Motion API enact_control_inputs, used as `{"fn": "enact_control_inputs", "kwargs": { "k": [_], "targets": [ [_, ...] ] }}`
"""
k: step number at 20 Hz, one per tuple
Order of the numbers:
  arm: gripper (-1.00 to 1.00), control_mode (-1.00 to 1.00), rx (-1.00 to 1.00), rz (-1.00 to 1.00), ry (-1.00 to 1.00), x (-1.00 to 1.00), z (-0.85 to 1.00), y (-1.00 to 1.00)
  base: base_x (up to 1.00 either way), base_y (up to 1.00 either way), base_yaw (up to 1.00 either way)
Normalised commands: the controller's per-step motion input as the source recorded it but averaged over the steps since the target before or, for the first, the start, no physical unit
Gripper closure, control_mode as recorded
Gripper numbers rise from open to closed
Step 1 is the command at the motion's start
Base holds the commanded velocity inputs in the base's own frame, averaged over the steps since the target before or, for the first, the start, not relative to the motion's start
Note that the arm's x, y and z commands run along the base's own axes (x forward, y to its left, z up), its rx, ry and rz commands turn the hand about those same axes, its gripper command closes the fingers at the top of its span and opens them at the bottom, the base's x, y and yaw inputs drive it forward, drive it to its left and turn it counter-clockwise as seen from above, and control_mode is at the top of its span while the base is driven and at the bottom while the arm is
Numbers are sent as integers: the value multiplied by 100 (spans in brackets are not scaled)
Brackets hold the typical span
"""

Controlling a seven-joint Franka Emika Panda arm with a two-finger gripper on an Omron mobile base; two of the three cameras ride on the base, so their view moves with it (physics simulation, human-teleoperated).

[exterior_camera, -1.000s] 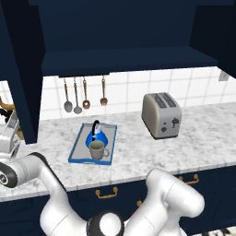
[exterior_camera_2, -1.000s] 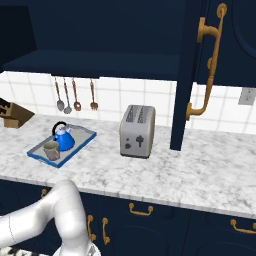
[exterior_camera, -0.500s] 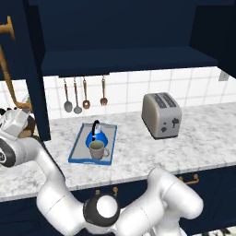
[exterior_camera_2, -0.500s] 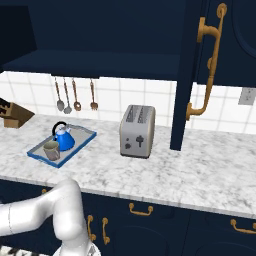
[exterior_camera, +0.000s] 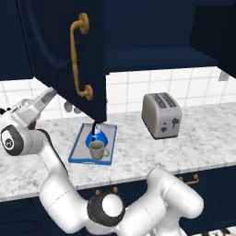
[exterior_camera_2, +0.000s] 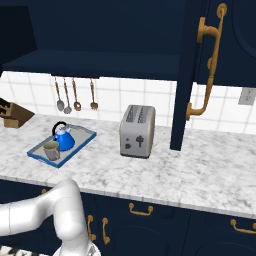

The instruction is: Pick the kettle from the counter and place it on the tray. Then pick the mug from the cabinet and place it on the tray. Then close the cabinet doors.

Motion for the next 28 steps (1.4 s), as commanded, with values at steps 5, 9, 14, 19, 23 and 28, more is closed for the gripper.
{"fn": "enact_control_inputs", "kwargs": {
  "k": [5, 9, 14, 19, 23, 28],
  "targets": [
    [100, -100, -4, 0, 50, 20, 0, -95, 0, 0, 0],
    [100, -100, 0, 0, 59, 48, 0, -93, 0, 0, 0],
    [100, -100, 0, 4, 65, 58, 10, -75, 0, 0, 0],
    [100, -100, 3, 7, 71, 81, 24, -66, 0, 0, 0],
    [100, -100, -1, 4, 46, 88, 5, -62, 0, 0, 0],
    [100, -100, 15, 17, 28, 85, 7, -76, 0, 0, 0]
  ]
}}
